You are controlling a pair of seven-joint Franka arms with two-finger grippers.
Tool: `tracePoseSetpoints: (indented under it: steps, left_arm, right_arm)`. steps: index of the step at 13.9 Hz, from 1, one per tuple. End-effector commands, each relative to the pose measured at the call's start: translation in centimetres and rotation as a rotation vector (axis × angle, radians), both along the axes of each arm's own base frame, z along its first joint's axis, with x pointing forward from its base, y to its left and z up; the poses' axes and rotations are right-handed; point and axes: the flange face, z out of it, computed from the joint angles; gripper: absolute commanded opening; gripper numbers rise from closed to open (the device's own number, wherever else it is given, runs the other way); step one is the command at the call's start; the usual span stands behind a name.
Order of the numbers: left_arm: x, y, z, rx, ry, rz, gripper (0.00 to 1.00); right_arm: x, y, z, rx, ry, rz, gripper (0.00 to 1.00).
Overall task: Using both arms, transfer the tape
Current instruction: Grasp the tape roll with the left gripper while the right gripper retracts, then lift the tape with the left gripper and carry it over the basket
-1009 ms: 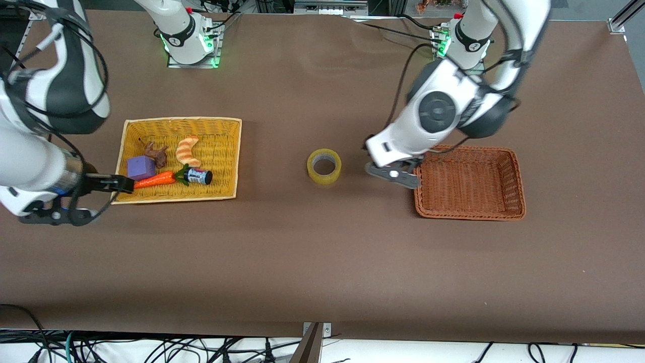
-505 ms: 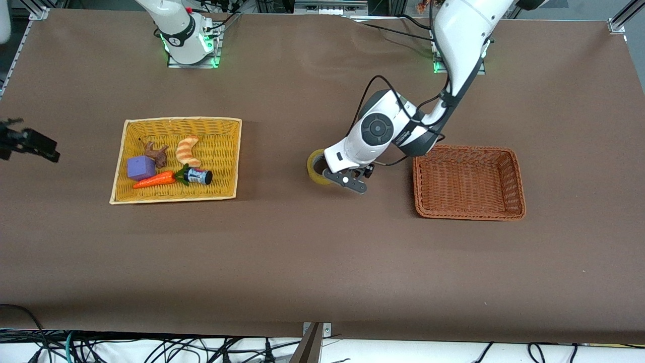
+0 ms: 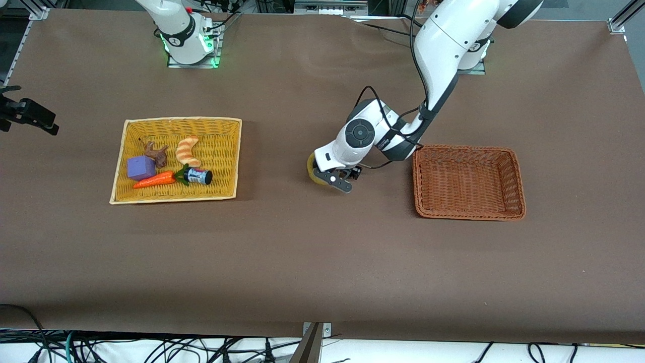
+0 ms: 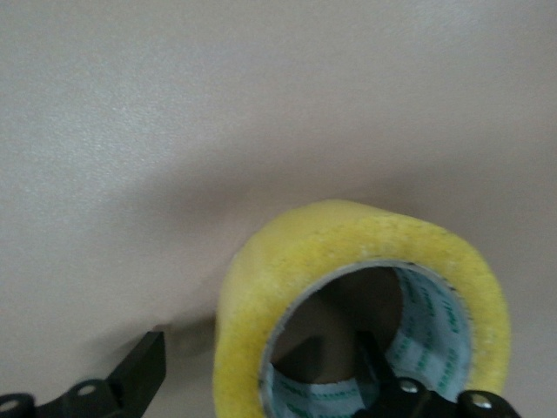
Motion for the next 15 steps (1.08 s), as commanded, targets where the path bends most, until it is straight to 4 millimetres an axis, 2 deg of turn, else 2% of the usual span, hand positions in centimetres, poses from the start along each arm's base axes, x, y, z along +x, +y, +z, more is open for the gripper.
tracePoseSetpoints:
  steps: [1,4,7,8,10,13,15]
  left_arm:
    - [0.9,-0.1,0.7,0.005,-0.035,-0.021,0.0]
    - [1.3,0.2,1.6,0.006,-0.041,-0.016,0.0]
    - [1.9,1.4,5.3,0.063,-0.005,-0.023,0.0]
    - [2.6,2.6,6.9,0.079,0.002,-0.009,0.0]
    - [4.6,6.9,10.7,0.129,0.025,-0.014,0.0]
    - [8.2,15.0,15.8,0.14,0.028,-0.025,0.0]
    - [9.2,20.1,16.7,0.17,0.098,-0.058,0.0]
  right_arm:
    - [-1.7,0.1,0.3,0.029,0.005,0.054,1.0]
    - [-1.3,-0.1,-0.3,0.031,0.017,0.085,1.0]
    - [-0.5,-0.4,-0.7,0.032,0.036,0.082,1.0]
    - [-0.5,-0.4,-0.7,0.032,0.036,0.08,1.0]
    - [-0.2,-0.4,-1.3,0.033,0.047,0.08,1.0]
    - [-0.1,-0.7,-1.4,0.033,0.045,0.076,1.0]
    - [0.2,-0.5,-1.7,0.035,0.048,0.076,1.0]
